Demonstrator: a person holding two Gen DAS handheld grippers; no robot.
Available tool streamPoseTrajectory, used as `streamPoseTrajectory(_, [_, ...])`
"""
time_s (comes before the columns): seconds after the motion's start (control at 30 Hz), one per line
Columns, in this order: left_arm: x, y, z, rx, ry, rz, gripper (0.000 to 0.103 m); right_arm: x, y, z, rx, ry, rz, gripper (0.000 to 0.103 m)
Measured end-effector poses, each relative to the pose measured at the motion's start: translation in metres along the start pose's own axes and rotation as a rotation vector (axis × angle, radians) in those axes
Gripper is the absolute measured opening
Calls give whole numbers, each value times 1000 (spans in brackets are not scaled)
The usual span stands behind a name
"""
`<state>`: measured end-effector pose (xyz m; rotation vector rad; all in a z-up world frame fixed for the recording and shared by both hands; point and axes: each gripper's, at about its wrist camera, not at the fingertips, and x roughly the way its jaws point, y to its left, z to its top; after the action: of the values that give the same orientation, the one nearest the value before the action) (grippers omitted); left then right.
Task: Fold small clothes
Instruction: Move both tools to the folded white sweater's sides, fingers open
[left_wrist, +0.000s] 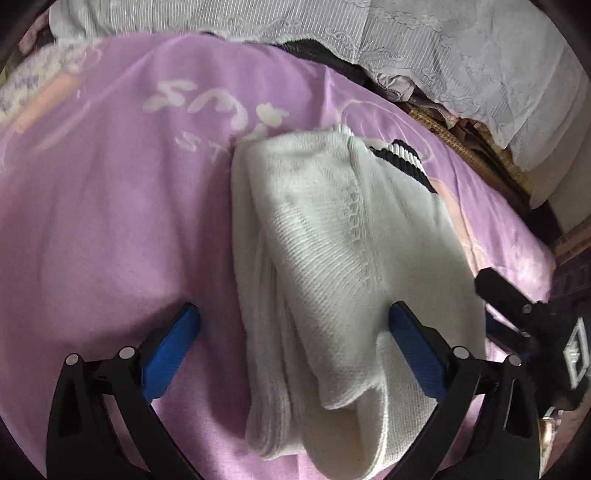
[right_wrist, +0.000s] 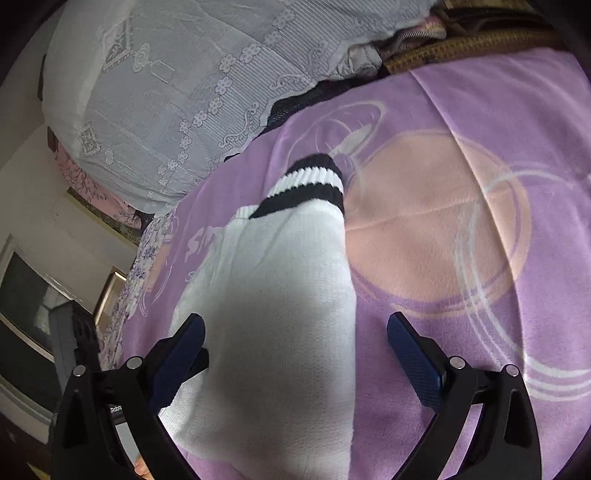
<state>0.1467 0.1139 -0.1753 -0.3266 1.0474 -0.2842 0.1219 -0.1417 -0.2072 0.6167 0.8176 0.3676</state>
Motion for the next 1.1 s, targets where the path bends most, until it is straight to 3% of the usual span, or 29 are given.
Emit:
streamPoseTrajectory(0.07, [-2, 8, 3, -39, 13, -61, 98, 1, -3, -7, -46, -32, 19, 100])
streamPoseTrajectory(0.13, [-2, 9, 1, -43, 15, -89, 98, 4, 5, -8, -89, -1, -4, 100])
streamPoseTrajectory(0.27, [-3, -10, -7, 21, 35, -176, 98, 4, 4, -8, -82, -6, 7, 100])
streamPoseTrajectory(0.4, [6, -21, -11, 74, 36, -46, 99, 2, 0, -8, -66, -14, 27, 100])
streamPoseTrajectory(0.5, [5, -27, -13, 96, 10, -9, 99, 2, 0, -9, -71, -20, 26, 100])
streamPoseTrajectory(1.1, [7, -20, -13, 79, 5, -20, 99, 1, 1, -12, -87, -27, 21, 100])
